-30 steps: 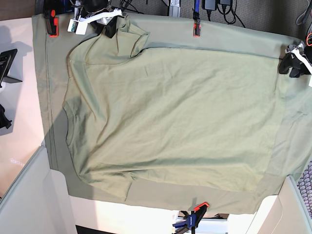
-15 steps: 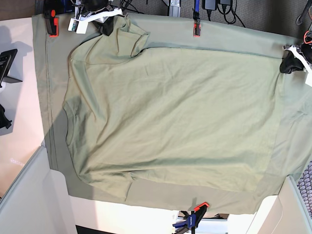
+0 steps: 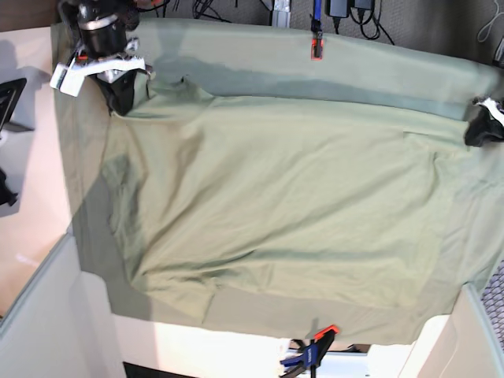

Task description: Fold the T-shirt properly

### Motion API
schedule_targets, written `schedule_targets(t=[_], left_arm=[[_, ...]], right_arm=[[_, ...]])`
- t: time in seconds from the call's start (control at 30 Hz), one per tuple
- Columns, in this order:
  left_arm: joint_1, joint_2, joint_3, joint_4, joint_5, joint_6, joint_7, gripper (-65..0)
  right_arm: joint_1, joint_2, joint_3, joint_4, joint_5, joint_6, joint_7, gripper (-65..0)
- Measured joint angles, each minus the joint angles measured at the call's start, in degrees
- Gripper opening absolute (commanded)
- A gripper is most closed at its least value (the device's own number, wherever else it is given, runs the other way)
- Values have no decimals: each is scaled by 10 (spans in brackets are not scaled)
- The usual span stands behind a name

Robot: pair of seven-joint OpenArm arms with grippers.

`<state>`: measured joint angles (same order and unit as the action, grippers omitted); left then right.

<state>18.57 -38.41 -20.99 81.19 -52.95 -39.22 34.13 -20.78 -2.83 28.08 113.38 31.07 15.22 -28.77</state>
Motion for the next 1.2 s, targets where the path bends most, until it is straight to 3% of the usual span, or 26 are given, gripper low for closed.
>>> schedule_targets(t=[0.23, 0.5, 0.8, 0.87, 0.9, 0.97, 1.03, 1.1, 1.2], left_arm=[[-119, -2, 17, -109, 28, -4, -17, -650], [-261, -3, 164, -252, 127, -3, -130, -650], [-339, -6, 192, -322, 134, -3, -147, -650], [-338, -6, 210, -323, 135, -3, -150, -499], [-338, -5, 216, -323, 143, -3, -158, -424], [-338, -3, 222, -323, 156, -3, -167, -307], [-339, -1, 222, -323, 125, -3, -133, -285], [-346, 0, 215, -324, 68, -2, -25, -286], [-348, 2, 165, -324, -40, -2, 58, -286]], right_arm=[[127, 3, -39, -101, -57, 3, 2, -650], [263, 28, -70, -265, -105, 8, 3, -650], [316, 27, -70, -349, -125, 8, 7, -650], [318, 27, -70, -351, -124, 8, 19, -650], [319, 26, -70, -351, -124, 8, 19, -631], [318, 27, -70, -351, -125, 9, 19, -394], [318, 26, -70, -351, -125, 11, 19, -215], [318, 26, -69, -350, -113, 11, 16, -205], [313, 21, -51, -319, -97, 12, -30, -205]])
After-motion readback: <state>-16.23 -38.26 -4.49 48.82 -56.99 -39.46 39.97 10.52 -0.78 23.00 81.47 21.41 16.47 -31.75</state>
